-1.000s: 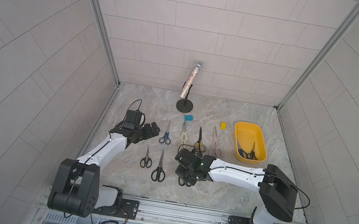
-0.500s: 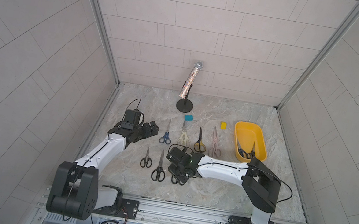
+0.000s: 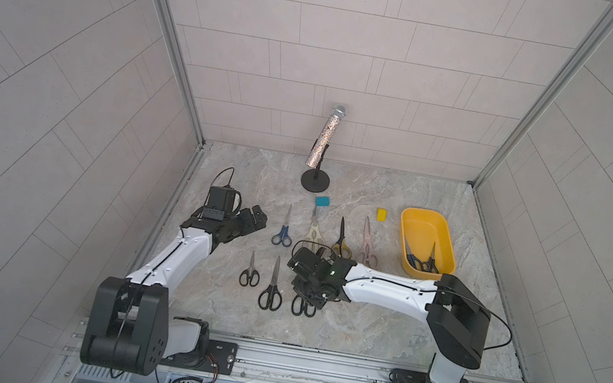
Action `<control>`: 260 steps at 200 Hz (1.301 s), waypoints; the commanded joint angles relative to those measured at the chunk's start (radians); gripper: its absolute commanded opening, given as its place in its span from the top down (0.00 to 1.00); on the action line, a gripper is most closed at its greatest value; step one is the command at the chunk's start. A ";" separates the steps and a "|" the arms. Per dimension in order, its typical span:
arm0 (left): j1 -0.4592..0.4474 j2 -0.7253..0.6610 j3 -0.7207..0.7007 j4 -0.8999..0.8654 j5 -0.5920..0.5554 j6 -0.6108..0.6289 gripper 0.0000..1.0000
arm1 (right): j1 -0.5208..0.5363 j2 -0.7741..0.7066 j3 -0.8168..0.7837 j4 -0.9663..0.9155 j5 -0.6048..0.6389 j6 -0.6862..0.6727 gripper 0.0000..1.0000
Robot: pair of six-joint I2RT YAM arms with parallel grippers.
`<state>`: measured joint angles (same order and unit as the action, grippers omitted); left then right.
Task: Take the scissors out of the storage box
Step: Place the scissors at the center of the board, then move the storage box to the center of the board.
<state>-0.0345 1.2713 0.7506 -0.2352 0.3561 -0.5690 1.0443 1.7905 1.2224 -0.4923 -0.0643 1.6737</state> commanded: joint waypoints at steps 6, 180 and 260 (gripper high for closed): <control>0.005 0.018 -0.011 0.015 0.019 -0.003 0.00 | -0.079 -0.069 0.028 -0.072 0.054 -0.201 0.74; -0.115 0.298 0.281 -0.167 0.122 0.037 0.00 | -1.056 0.047 0.304 -0.495 0.014 -1.237 0.75; -0.128 0.538 0.601 -0.261 0.106 0.076 0.00 | -1.097 0.085 0.172 -0.445 -0.107 -1.259 0.75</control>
<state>-0.1524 1.7790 1.2896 -0.4255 0.4732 -0.5247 -0.0582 1.8824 1.4544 -0.9440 -0.1017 0.4294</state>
